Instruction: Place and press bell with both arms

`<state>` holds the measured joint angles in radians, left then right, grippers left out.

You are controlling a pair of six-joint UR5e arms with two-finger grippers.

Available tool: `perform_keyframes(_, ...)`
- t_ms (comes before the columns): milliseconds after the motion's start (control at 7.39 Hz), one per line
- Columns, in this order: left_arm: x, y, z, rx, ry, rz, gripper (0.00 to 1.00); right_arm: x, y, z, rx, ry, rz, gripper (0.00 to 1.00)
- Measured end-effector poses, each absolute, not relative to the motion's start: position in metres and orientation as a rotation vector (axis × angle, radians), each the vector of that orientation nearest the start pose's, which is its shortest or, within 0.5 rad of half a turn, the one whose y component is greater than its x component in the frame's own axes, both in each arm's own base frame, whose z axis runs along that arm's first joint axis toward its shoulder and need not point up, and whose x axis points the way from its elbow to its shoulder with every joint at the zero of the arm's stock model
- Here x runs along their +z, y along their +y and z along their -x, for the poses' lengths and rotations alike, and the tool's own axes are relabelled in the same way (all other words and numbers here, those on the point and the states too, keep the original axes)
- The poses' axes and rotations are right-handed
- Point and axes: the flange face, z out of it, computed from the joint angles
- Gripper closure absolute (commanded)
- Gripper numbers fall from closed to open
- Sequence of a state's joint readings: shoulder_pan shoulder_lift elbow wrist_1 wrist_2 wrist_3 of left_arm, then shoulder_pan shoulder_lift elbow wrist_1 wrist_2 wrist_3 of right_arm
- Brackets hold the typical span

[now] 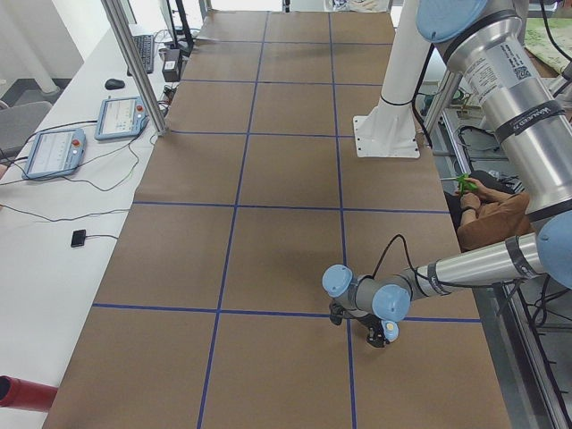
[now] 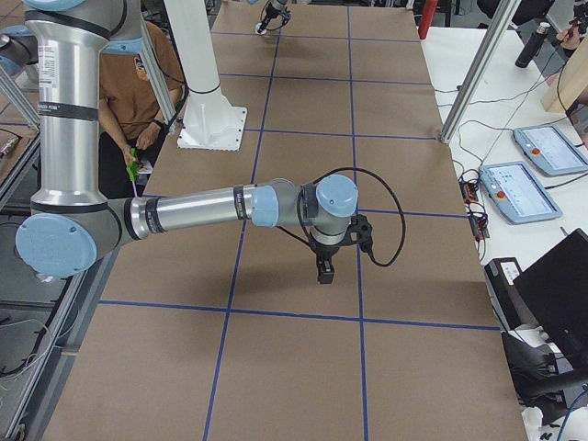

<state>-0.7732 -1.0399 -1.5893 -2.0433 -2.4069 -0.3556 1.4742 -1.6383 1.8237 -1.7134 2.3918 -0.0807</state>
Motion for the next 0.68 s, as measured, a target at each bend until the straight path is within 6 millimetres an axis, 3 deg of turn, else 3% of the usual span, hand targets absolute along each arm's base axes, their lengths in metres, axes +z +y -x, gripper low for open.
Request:
perform_keyframes(135,0.792,-0.199,-0.119,0.400,0.685,0.491,0.82,0.577,-0.463,-0.016,-0.186,-0.823,-0.036,0.00)
perform_keyframes(271,0.792,-0.199,-0.119,0.401,0.686,0.490,0.95,0.576,-0.463,-0.016,-0.187,-0.824,-0.037,0.00)
perform_keyframes(406,0.790,-0.199,-0.119,0.404,0.692,0.485,1.00,0.575,-0.463,-0.016,-0.187,-0.825,-0.039,0.00)
perform_keyframes(676,0.772,-0.202,-0.123,0.415,0.735,0.466,1.00,0.575,-0.462,-0.016,-0.188,-0.826,-0.040,0.00)
